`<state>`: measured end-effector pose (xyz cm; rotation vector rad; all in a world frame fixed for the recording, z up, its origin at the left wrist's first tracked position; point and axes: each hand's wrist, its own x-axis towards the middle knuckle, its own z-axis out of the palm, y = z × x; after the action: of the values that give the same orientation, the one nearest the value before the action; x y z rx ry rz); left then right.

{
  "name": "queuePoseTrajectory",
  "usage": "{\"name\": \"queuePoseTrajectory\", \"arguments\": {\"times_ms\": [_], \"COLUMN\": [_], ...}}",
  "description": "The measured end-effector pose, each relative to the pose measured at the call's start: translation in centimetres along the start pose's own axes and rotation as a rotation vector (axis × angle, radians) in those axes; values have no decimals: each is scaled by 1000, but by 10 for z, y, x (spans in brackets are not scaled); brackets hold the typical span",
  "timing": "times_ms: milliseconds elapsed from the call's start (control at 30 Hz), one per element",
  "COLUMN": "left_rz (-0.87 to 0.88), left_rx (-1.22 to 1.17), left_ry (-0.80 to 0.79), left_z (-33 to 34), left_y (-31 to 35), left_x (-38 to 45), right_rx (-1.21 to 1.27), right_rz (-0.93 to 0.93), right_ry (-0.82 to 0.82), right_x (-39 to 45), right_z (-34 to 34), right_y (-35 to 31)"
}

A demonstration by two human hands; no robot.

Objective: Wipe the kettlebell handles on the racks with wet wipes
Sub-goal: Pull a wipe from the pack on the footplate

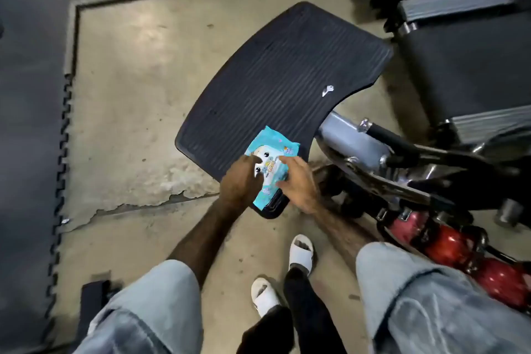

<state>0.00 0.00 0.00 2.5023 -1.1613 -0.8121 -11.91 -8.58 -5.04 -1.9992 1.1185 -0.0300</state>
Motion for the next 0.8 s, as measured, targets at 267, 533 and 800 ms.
{"name": "queuePoseTrajectory", "arguments": {"times_ms": [267,533,800], "left_rz": [-8,-75,-39], "left_rx": [237,313,322], "left_ry": [64,150,100], "left_z": [45,55,45], "left_y": [-6,13,12], "left_x": [40,50,57], "right_rx": [-66,-18,-75], "right_rz": [-22,-56,-3], "right_ry": [68,126,81], "right_x": [22,20,19], "right_z": [25,30,22], "right_y": [25,38,29]}}
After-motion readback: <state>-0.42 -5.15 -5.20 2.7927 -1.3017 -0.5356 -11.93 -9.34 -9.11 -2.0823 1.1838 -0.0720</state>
